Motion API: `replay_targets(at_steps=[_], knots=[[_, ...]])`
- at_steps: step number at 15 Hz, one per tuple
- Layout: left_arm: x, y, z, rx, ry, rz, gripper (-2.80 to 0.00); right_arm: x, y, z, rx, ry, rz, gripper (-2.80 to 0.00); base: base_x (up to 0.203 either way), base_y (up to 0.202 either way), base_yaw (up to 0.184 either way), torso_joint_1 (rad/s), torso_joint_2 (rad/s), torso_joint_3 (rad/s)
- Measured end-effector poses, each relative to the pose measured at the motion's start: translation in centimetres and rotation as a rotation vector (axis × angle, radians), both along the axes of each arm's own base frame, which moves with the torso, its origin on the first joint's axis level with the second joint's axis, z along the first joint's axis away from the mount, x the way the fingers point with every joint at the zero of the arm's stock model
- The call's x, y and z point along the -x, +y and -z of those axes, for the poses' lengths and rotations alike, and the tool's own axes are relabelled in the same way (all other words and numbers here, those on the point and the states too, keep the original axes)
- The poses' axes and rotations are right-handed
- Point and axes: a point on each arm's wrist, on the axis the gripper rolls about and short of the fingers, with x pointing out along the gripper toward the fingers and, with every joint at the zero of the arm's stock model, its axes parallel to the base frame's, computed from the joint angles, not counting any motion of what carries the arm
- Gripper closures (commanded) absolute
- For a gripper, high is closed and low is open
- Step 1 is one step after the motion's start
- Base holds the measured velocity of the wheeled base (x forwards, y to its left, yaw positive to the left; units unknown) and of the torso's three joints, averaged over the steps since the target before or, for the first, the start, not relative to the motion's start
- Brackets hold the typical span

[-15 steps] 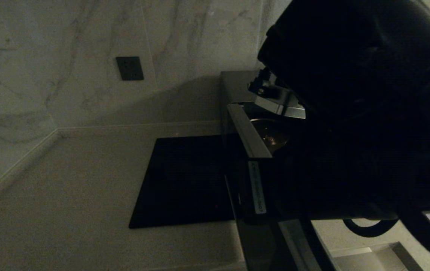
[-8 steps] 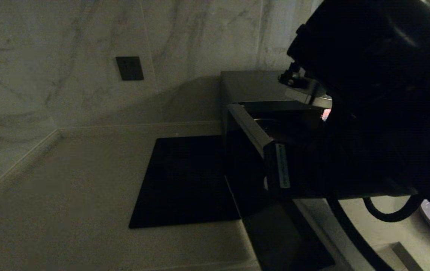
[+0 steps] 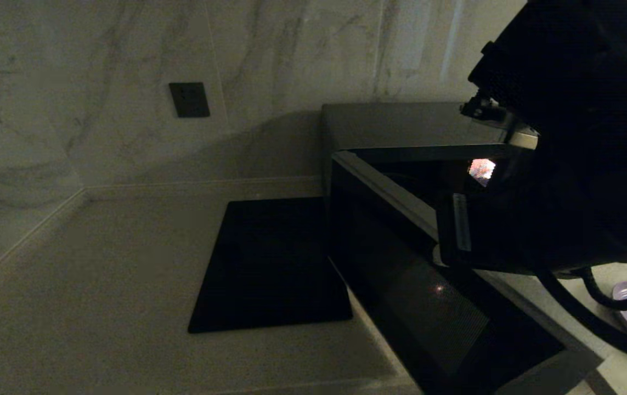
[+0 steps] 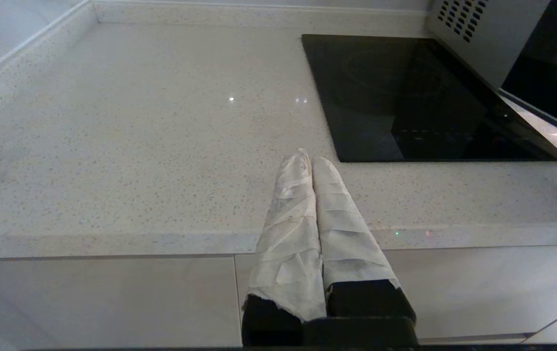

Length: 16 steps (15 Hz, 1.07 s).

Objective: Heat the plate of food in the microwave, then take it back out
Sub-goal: Close the microwave oven

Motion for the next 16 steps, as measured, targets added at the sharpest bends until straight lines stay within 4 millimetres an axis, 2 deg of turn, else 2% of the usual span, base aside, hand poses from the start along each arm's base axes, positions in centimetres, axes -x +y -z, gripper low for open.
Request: replay_targets(at_steps=[7,16], knots=[[0.0,0.0,0.0,0.000,0.000,0.000,0.00,-2.1,-1.6,0.1,0.044,-0.069,0.188,0.00,0.000,0.000,0.000,0.000,0.00,0.000],[0.0,0.0,0.0,0.000,0.000,0.000,0.00,-7.3,-4.2,1.6,0.098,-0.101,0.439,0.00,0.000,0.000,0.000,0.000,0.00,0.000]])
